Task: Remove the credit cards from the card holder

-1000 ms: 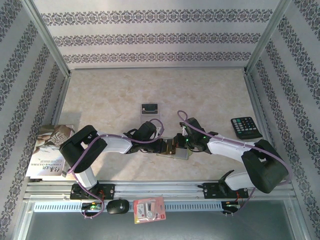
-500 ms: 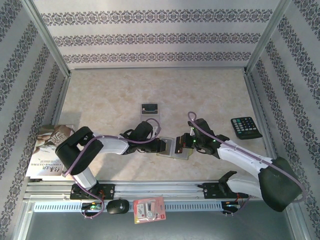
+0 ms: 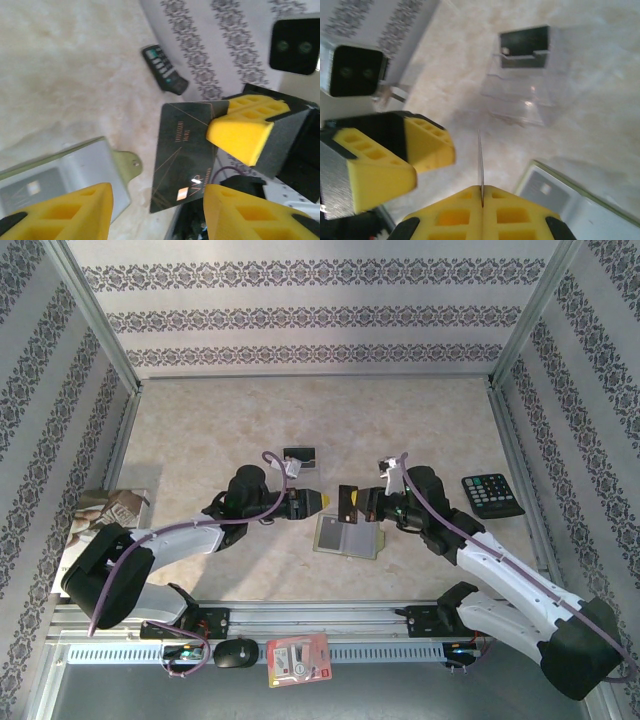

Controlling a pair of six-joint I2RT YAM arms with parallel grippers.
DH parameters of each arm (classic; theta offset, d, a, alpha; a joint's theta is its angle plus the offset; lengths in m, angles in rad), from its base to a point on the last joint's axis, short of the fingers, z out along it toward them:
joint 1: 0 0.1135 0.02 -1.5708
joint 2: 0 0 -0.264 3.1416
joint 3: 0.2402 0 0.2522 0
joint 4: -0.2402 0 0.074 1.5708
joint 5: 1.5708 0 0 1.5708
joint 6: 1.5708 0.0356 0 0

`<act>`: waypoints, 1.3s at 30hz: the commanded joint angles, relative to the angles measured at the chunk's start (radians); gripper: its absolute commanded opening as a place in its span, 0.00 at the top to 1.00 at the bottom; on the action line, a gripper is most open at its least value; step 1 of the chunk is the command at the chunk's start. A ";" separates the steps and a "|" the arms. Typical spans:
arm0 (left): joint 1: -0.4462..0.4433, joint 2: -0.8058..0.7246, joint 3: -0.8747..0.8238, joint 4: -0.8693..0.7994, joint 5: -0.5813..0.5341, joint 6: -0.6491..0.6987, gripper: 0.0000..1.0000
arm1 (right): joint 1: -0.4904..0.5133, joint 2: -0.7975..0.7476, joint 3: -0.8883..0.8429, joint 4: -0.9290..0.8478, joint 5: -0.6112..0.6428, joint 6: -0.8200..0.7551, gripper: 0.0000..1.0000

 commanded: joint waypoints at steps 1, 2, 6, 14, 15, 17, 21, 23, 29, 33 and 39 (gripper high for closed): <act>0.025 0.015 -0.036 0.248 0.067 -0.070 0.52 | -0.010 -0.003 -0.016 0.196 -0.099 0.070 1.00; 0.030 0.022 -0.046 0.291 0.073 -0.087 0.54 | -0.010 -0.003 -0.020 0.223 -0.109 0.082 1.00; 0.033 0.056 -0.071 0.456 0.097 -0.152 0.59 | -0.010 -0.007 -0.042 0.300 -0.126 0.129 1.00; 0.033 0.109 -0.083 0.592 0.117 -0.226 0.67 | -0.010 0.020 -0.056 0.399 -0.122 0.195 1.00; 0.033 0.109 -0.086 0.595 0.114 -0.228 0.68 | -0.010 0.024 -0.054 0.402 -0.123 0.197 1.00; 0.033 0.106 -0.093 0.604 0.110 -0.235 0.74 | -0.010 0.030 -0.051 0.402 -0.127 0.198 1.00; 0.033 0.078 -0.076 0.566 0.107 -0.223 0.77 | -0.004 0.040 -0.059 0.400 -0.130 0.205 1.00; 0.032 0.072 -0.054 0.546 0.118 -0.216 0.78 | 0.003 0.045 -0.066 0.402 -0.126 0.206 1.00; 0.033 0.046 0.006 0.419 0.158 -0.167 0.99 | 0.003 0.020 -0.085 0.372 -0.097 0.199 0.94; 0.035 -0.050 0.118 -0.002 0.173 0.052 1.00 | -0.024 -0.028 -0.105 0.303 -0.091 0.173 0.78; 0.034 -0.070 0.508 -0.913 0.002 0.627 1.00 | -0.054 -0.152 -0.141 0.152 -0.009 0.117 0.73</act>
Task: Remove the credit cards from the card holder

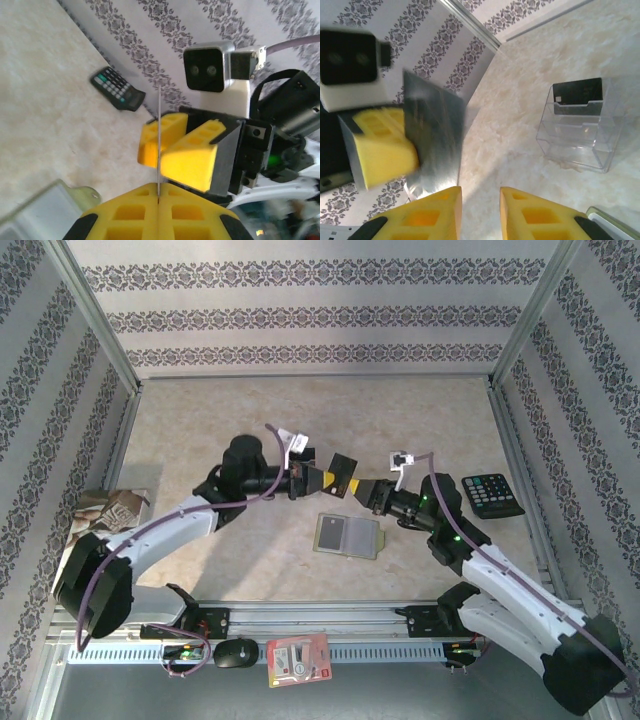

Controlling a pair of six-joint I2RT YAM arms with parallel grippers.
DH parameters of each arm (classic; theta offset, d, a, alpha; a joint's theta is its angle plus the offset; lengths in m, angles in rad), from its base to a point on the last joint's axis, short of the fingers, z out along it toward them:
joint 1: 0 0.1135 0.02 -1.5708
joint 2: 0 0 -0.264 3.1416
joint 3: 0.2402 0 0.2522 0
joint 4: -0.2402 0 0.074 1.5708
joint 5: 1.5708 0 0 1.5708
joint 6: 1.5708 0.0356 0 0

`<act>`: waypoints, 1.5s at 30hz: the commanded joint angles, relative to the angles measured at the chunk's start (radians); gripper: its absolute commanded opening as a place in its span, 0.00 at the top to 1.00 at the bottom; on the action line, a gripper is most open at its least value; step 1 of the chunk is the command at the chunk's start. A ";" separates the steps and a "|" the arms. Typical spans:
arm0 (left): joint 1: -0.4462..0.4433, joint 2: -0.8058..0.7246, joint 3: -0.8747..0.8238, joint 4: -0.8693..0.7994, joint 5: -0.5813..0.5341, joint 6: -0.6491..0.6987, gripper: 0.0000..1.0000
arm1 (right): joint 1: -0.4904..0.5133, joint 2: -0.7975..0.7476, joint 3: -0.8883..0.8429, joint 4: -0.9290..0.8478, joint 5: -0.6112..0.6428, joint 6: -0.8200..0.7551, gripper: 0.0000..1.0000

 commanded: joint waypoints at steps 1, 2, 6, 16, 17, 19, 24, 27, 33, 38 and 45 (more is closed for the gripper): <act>0.009 0.009 0.218 -0.634 -0.171 0.465 1.00 | -0.031 -0.043 -0.046 -0.107 0.043 -0.041 0.74; 0.010 0.028 0.271 -0.720 -0.246 0.551 1.00 | -0.041 -0.050 -0.054 -0.108 0.039 -0.035 0.74; 0.011 0.105 0.369 -0.863 -0.366 0.869 1.00 | -0.071 -0.064 -0.077 -0.106 0.026 -0.025 0.77; 0.138 0.309 0.552 -0.886 -0.373 1.267 1.00 | -0.146 -0.067 -0.103 -0.108 -0.027 -0.010 0.79; 0.142 0.335 0.571 -0.890 -0.385 1.290 1.00 | -0.153 -0.063 -0.107 -0.111 -0.028 -0.009 0.79; 0.144 0.391 0.616 -0.915 -0.408 1.331 1.00 | -0.166 -0.055 -0.110 -0.112 -0.034 -0.008 0.79; 0.146 0.508 0.713 -1.000 -0.429 1.432 1.00 | -0.188 -0.028 -0.112 -0.112 -0.047 -0.012 0.79; 0.149 0.544 0.747 -1.012 -0.445 1.467 1.00 | -0.196 -0.011 -0.113 -0.109 -0.050 -0.015 0.80; 0.158 0.606 0.816 -1.079 -0.453 1.535 1.00 | -0.203 0.011 -0.116 -0.102 -0.048 -0.019 0.80; 0.162 0.633 0.832 -1.078 -0.475 1.551 1.00 | -0.204 0.022 -0.112 -0.097 -0.050 -0.021 0.80; 0.172 0.650 0.830 -1.047 -0.494 1.558 1.00 | -0.206 0.033 -0.110 -0.096 -0.051 -0.019 0.80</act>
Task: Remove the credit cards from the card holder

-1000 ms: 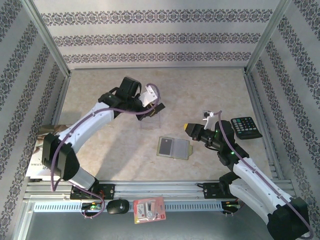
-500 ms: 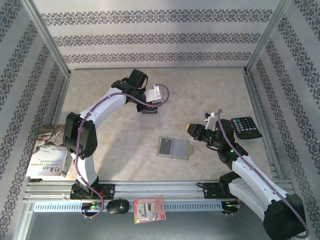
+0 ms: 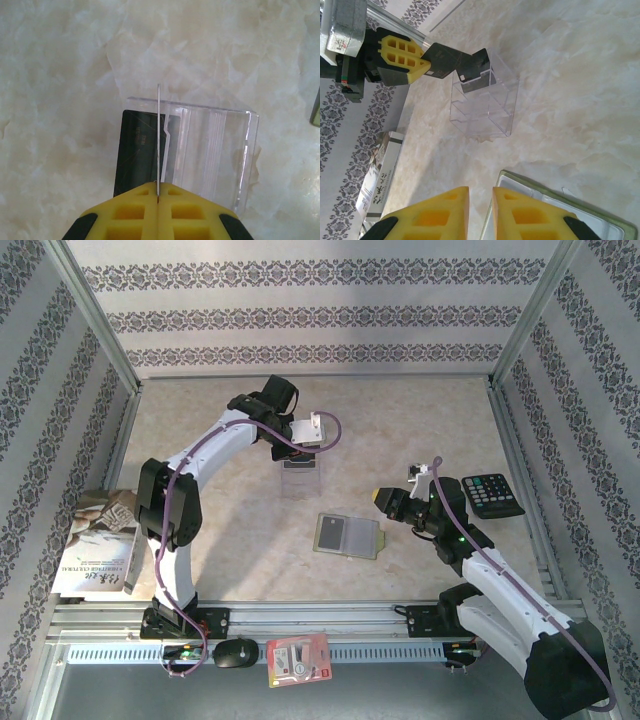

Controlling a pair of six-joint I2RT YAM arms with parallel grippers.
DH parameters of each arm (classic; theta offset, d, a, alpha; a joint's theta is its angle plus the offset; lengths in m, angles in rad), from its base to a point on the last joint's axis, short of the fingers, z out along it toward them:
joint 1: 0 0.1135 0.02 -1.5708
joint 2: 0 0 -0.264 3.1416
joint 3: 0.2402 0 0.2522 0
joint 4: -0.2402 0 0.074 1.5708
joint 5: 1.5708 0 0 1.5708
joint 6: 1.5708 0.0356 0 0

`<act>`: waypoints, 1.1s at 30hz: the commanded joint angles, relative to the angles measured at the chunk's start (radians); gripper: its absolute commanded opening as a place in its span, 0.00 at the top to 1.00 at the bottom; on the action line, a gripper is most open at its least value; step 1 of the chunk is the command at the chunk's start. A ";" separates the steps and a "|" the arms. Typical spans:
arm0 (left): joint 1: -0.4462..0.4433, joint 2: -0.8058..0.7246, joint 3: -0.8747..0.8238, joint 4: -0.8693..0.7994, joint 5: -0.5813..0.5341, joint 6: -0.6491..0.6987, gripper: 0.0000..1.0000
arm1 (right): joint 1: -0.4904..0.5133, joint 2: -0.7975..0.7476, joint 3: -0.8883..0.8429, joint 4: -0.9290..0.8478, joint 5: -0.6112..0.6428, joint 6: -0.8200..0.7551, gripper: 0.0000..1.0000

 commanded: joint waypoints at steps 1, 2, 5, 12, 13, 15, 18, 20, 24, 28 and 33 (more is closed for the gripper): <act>0.017 0.027 0.025 -0.020 -0.003 0.034 1.00 | -0.004 0.003 -0.006 0.019 -0.016 -0.006 0.80; 0.018 0.030 0.025 -0.016 -0.004 0.034 1.00 | -0.004 0.003 -0.006 0.020 -0.015 -0.005 0.80; 0.019 0.046 0.024 -0.002 -0.012 0.035 1.00 | -0.004 0.004 -0.006 0.019 -0.016 -0.003 0.80; 0.021 0.057 -0.002 0.041 -0.052 0.038 1.00 | -0.004 -0.006 -0.008 0.015 -0.017 0.000 0.80; 0.024 0.057 -0.004 0.043 -0.052 0.037 1.00 | -0.004 -0.003 -0.006 0.015 -0.019 -0.001 0.80; 0.026 0.053 -0.007 0.057 -0.056 0.032 1.00 | -0.003 -0.001 -0.006 0.015 -0.020 0.001 0.80; 0.027 0.049 -0.011 0.055 -0.058 0.040 1.00 | -0.005 0.003 -0.005 0.018 -0.017 0.000 0.80; 0.029 0.049 -0.014 0.057 -0.055 0.042 1.00 | -0.004 0.005 -0.005 0.019 -0.021 0.001 0.80; 0.032 0.050 -0.027 0.074 -0.085 0.063 1.00 | -0.004 0.005 -0.005 0.019 -0.023 0.002 0.80; 0.031 0.050 -0.035 0.092 -0.086 0.066 1.00 | -0.004 0.001 -0.005 0.016 -0.023 0.002 0.80; 0.032 0.045 -0.043 0.099 -0.080 0.067 1.00 | -0.005 0.005 -0.003 0.018 -0.022 0.004 0.80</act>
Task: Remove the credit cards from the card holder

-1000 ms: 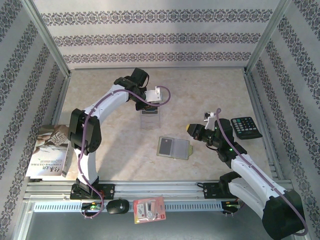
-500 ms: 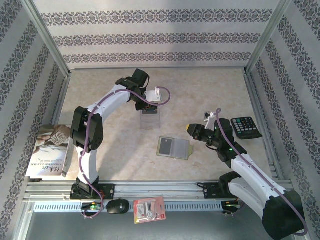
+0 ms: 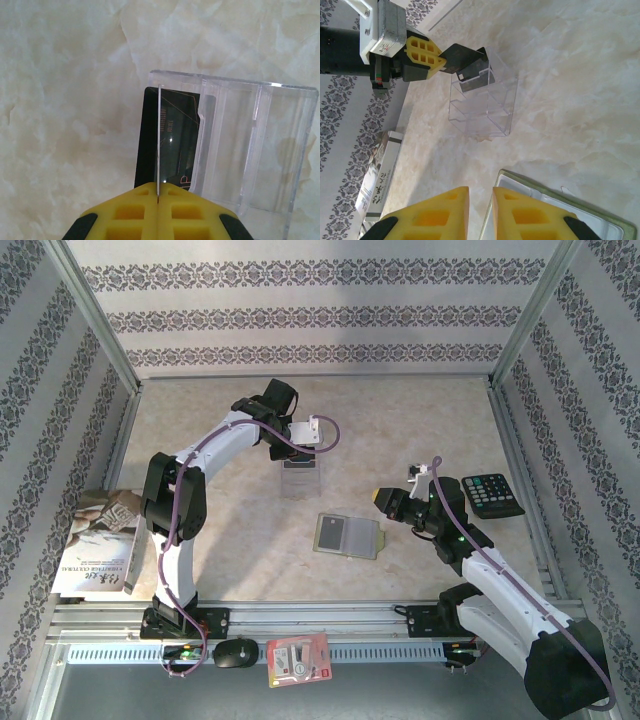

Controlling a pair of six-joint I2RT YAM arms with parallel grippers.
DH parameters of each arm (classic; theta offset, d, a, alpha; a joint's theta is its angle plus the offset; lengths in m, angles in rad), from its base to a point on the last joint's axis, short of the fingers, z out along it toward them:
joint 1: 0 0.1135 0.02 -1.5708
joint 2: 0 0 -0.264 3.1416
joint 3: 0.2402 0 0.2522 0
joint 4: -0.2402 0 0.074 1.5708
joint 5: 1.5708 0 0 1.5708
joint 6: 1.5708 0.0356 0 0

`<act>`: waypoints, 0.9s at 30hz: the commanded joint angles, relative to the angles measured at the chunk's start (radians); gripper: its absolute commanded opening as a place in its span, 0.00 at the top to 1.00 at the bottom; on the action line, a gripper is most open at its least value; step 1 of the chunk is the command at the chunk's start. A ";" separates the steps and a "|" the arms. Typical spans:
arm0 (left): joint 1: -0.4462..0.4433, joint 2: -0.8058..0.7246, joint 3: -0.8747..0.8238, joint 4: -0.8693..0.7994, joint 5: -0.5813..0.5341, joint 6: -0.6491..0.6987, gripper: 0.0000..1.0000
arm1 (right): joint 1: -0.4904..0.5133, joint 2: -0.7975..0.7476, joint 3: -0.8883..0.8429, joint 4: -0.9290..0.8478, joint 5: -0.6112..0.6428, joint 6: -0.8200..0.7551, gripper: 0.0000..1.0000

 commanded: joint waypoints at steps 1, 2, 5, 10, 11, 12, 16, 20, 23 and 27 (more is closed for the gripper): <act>0.014 -0.006 -0.021 0.024 0.003 0.024 1.00 | -0.003 0.002 -0.002 0.018 -0.022 0.004 0.80; 0.014 -0.008 -0.025 0.028 0.006 0.021 1.00 | -0.005 0.004 -0.002 0.018 -0.022 0.004 0.80; 0.012 -0.004 -0.036 0.037 0.006 0.023 1.00 | -0.005 0.010 0.001 0.019 -0.026 0.004 0.80; 0.010 -0.008 -0.059 0.067 -0.005 0.017 1.00 | -0.004 0.005 0.003 0.017 -0.028 0.007 0.80; 0.009 -0.010 -0.065 0.078 -0.012 0.013 1.00 | -0.004 0.003 0.003 0.018 -0.028 0.007 0.80; 0.008 -0.016 -0.074 0.100 -0.025 0.005 1.00 | -0.004 0.002 0.003 0.018 -0.029 0.008 0.80; 0.007 -0.044 -0.091 0.143 -0.041 -0.013 0.93 | -0.003 0.002 0.002 0.019 -0.029 0.010 0.80; 0.006 -0.070 -0.104 0.190 -0.056 -0.043 0.83 | -0.002 0.003 0.006 0.020 -0.032 0.011 0.79; 0.007 -0.086 -0.107 0.225 -0.071 -0.068 0.74 | 0.003 -0.001 0.008 0.021 -0.033 0.010 0.79; 0.007 -0.118 -0.115 0.274 -0.097 -0.097 0.70 | 0.010 -0.010 0.004 0.015 -0.028 0.012 0.78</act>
